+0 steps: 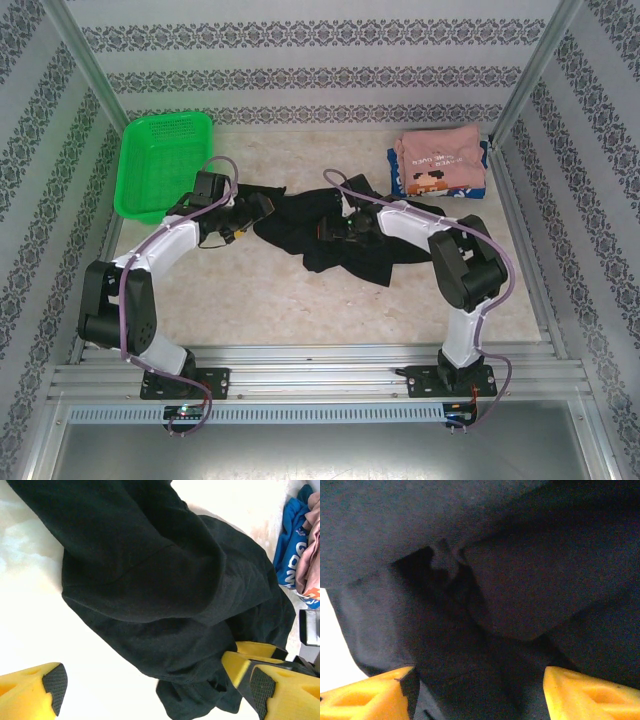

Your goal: Fold and stack the t-shirts

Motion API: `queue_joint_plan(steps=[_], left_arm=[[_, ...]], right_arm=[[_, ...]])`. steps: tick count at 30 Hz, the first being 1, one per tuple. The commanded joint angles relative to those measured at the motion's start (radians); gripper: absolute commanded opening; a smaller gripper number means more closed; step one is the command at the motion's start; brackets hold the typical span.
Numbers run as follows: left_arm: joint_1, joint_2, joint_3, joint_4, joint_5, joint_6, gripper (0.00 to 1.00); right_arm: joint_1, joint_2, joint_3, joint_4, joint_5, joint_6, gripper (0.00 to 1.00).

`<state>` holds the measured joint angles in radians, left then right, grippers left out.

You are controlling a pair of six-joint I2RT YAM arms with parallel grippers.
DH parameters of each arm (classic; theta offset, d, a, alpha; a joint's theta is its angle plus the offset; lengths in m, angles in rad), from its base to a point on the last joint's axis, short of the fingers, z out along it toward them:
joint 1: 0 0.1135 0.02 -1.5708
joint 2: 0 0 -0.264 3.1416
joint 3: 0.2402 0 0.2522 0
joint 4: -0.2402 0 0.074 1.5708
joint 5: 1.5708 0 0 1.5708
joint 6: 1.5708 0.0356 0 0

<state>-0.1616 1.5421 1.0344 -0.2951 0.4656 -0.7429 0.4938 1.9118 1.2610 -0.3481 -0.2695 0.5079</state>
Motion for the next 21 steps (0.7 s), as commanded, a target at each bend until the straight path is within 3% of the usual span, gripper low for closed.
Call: queue_joint_plan(steps=[1,5,9,14,21], left_arm=[[0.011,0.002,0.012,0.034,-0.017,-0.036,0.95],[0.008,0.054,0.036,0.073,0.005,-0.052,0.94],[0.008,0.090,0.058,0.086,0.009,-0.060,0.92],[0.008,0.077,0.093,0.049,-0.003,-0.027,0.92],[0.010,0.017,0.118,-0.006,-0.034,0.029,0.93]], right_arm=[[0.005,0.021,0.034,-0.001,0.060,-0.061,0.66],[0.018,0.033,0.047,0.027,0.048,-0.080,0.60],[0.014,0.046,0.072,0.012,0.049,-0.092,0.21],[0.016,-0.094,0.063,0.040,0.050,-0.100,0.02],[0.021,-0.284,0.114,-0.007,-0.089,-0.099,0.00]])
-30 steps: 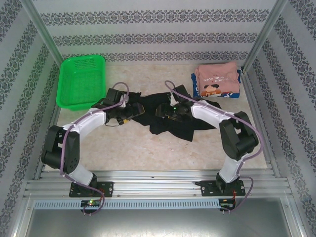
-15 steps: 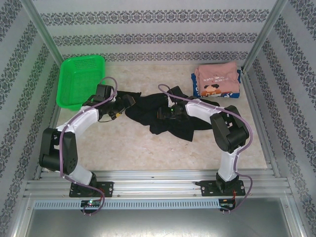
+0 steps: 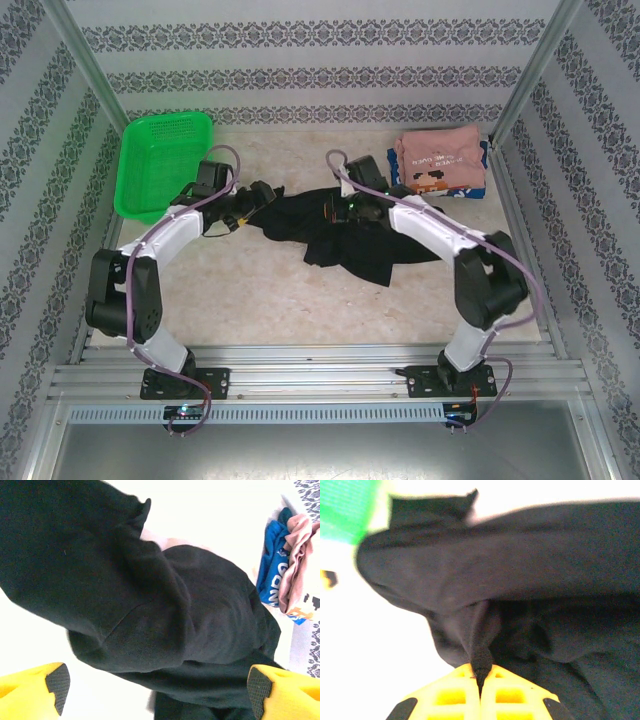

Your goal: Fold and stack the t-shirts

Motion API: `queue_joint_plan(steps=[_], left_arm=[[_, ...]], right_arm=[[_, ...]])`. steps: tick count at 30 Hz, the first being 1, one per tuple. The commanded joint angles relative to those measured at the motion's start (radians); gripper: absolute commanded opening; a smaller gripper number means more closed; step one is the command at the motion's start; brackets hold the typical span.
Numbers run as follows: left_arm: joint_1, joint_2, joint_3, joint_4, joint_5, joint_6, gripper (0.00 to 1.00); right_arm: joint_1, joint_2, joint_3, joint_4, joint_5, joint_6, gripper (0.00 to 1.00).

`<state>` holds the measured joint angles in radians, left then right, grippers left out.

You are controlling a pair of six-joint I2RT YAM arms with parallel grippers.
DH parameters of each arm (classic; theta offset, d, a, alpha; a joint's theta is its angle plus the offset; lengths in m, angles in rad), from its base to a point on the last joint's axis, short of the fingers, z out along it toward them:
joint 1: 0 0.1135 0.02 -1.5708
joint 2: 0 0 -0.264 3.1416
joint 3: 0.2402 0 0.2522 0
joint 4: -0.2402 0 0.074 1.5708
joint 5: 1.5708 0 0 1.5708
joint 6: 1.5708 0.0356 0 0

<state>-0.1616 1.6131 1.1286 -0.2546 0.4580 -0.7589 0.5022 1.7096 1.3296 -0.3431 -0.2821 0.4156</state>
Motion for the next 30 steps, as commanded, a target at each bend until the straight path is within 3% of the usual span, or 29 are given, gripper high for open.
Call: queue_joint_plan(steps=[1,11,16,22,30], left_arm=[[0.011,-0.062,0.025,-0.050,-0.027,0.048,0.93],[0.039,-0.183,0.043,-0.121,-0.047,0.069,0.94],[0.049,-0.295,0.044,-0.180,-0.065,0.101,0.95],[0.048,-0.433,-0.108,-0.046,0.046,0.066,0.97],[0.008,-0.550,-0.278,-0.026,0.077,0.093,0.97]], right_arm=[[0.013,-0.097,0.053,-0.021,-0.101,0.001,0.00],[0.100,-0.080,0.175,-0.003,-0.345,0.185,0.02],[0.112,-0.074,0.258,0.026,-0.332,0.241,0.02],[0.070,-0.054,0.308,-0.009,-0.327,0.257,0.04],[0.063,0.139,0.342,0.012,-0.357,0.327,0.07]])
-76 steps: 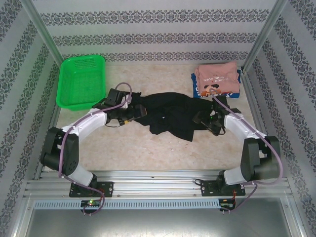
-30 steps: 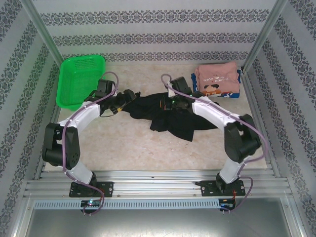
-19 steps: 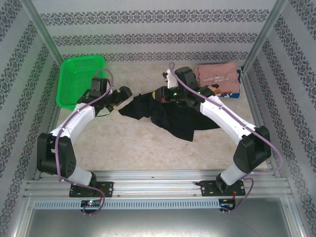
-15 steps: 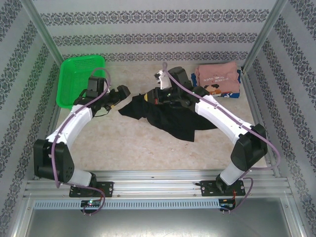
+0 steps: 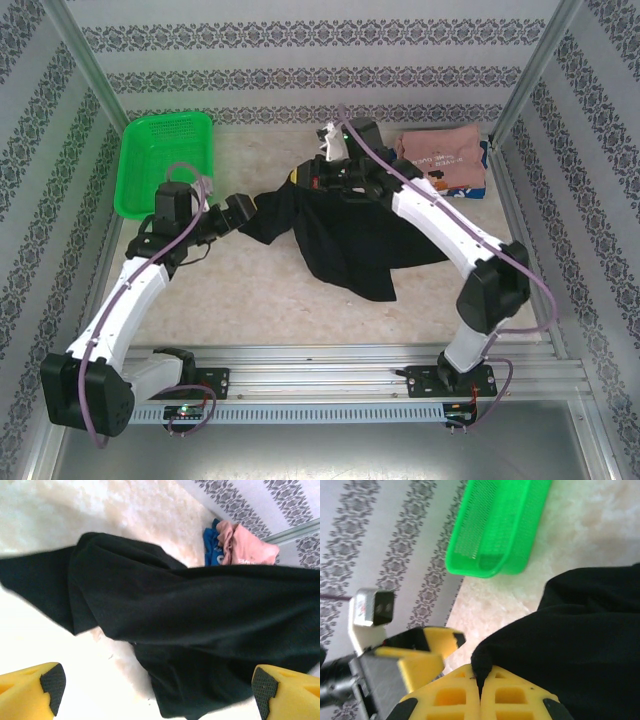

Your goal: Fold and stack the t-shirts

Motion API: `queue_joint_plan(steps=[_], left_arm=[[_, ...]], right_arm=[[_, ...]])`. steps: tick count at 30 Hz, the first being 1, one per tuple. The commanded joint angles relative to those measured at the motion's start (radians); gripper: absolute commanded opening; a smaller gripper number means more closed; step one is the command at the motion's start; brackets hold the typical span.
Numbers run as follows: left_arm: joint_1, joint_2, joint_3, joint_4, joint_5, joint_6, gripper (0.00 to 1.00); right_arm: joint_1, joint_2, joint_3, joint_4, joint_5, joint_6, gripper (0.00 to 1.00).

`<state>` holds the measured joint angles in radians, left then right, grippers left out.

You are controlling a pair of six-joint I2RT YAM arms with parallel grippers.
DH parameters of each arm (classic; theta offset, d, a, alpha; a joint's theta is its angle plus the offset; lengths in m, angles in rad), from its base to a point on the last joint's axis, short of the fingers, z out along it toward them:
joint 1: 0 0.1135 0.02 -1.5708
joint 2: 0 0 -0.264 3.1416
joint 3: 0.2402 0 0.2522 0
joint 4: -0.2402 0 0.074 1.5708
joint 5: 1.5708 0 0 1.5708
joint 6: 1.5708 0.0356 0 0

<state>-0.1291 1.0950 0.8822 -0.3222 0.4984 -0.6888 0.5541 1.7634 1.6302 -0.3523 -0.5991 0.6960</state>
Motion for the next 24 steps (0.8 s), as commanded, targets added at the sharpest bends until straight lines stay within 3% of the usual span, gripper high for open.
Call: queue_joint_plan(steps=[1,5,7,11,14,20,24], left_arm=[[-0.048,-0.031,-0.042,0.042,0.043,0.025,0.97],[-0.180,0.002,-0.045,0.018,0.035,0.042,0.97],[-0.238,0.028,-0.059,0.027,0.038,0.021,0.97],[-0.327,0.100,-0.023,-0.001,0.050,0.017,0.97],[-0.410,0.174,0.035,-0.041,0.059,0.041,0.97],[-0.621,0.343,0.169,-0.066,-0.030,0.070,0.97],[-0.743,0.500,0.336,-0.110,-0.114,0.103,0.97]], right_arm=[[0.019,0.124,0.073,0.028,-0.050,0.052,0.08],[0.013,0.265,0.252,0.013,-0.046,0.061,0.20],[-0.019,0.328,0.331,0.020,-0.050,0.087,0.43],[-0.083,0.314,0.383,-0.019,-0.071,0.064,0.59],[-0.134,0.147,0.240,-0.109,0.003,-0.033,0.71],[-0.300,-0.308,-0.272,-0.258,0.167,-0.184,0.87],[-0.466,-0.542,-0.544,-0.286,0.134,-0.219,0.93]])
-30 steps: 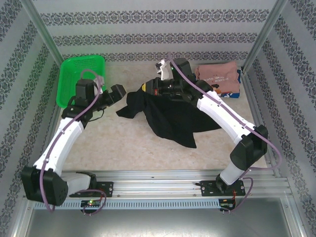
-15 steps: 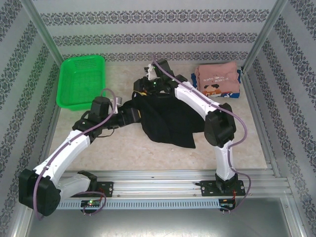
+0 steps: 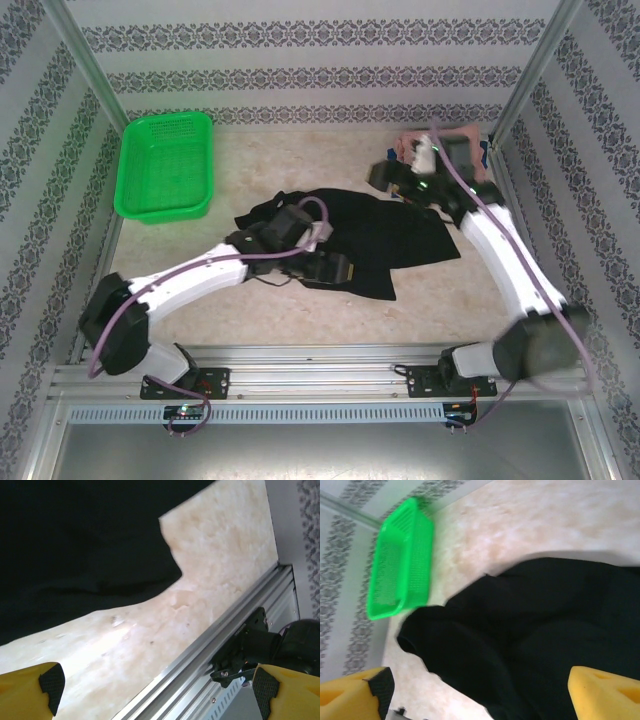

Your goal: Fold and stack the t-shirts

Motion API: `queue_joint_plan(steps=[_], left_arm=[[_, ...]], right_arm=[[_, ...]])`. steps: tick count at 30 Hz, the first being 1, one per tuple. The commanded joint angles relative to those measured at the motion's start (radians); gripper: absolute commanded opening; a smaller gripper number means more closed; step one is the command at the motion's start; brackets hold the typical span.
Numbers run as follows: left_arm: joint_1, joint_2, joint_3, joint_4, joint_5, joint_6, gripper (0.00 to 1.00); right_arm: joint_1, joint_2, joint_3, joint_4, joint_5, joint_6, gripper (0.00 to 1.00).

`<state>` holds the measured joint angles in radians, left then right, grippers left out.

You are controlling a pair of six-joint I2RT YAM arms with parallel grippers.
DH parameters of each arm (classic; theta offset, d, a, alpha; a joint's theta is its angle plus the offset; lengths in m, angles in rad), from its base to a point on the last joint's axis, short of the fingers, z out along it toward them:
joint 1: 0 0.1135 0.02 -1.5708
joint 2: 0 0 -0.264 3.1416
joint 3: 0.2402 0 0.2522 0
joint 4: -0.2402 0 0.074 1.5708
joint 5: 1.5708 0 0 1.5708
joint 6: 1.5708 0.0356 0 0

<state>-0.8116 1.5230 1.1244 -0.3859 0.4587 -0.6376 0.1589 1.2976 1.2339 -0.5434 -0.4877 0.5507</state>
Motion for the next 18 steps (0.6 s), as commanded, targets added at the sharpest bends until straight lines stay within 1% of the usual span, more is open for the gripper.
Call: queue_joint_plan(steps=[1,3,5,7,8,10,13,17,18], left_arm=[[-0.088,0.121,0.145,-0.072,-0.088,0.065,0.96],[-0.130,0.224,0.272,-0.148,-0.113,0.083,0.94],[-0.168,0.330,0.405,-0.233,-0.114,0.084,0.92],[-0.202,0.424,0.505,-0.272,-0.101,0.044,0.88],[-0.214,0.454,0.523,-0.253,-0.081,-0.001,0.86],[-0.229,0.485,0.512,-0.185,-0.057,-0.106,0.83],[-0.232,0.484,0.422,-0.053,-0.054,-0.308,0.81],[-0.235,0.427,0.250,0.169,-0.101,-0.586,0.80],[-0.239,0.423,0.220,0.209,-0.114,-0.639,0.80]], right_arm=[[-0.114,-0.119,-0.191,-0.105,0.006,-0.080,0.94],[-0.192,-0.173,-0.245,-0.130,-0.036,-0.089,0.95],[-0.245,-0.212,-0.272,-0.155,-0.060,-0.114,0.95],[-0.266,-0.236,-0.278,-0.182,-0.038,-0.137,0.95],[-0.264,-0.240,-0.277,-0.188,-0.028,-0.142,0.95],[-0.265,-0.244,-0.289,-0.166,-0.041,-0.126,0.95],[-0.262,-0.240,-0.288,-0.156,-0.049,-0.118,0.95],[-0.232,-0.233,-0.263,-0.166,-0.032,-0.141,0.96],[-0.228,-0.230,-0.261,-0.163,-0.035,-0.141,0.96]])
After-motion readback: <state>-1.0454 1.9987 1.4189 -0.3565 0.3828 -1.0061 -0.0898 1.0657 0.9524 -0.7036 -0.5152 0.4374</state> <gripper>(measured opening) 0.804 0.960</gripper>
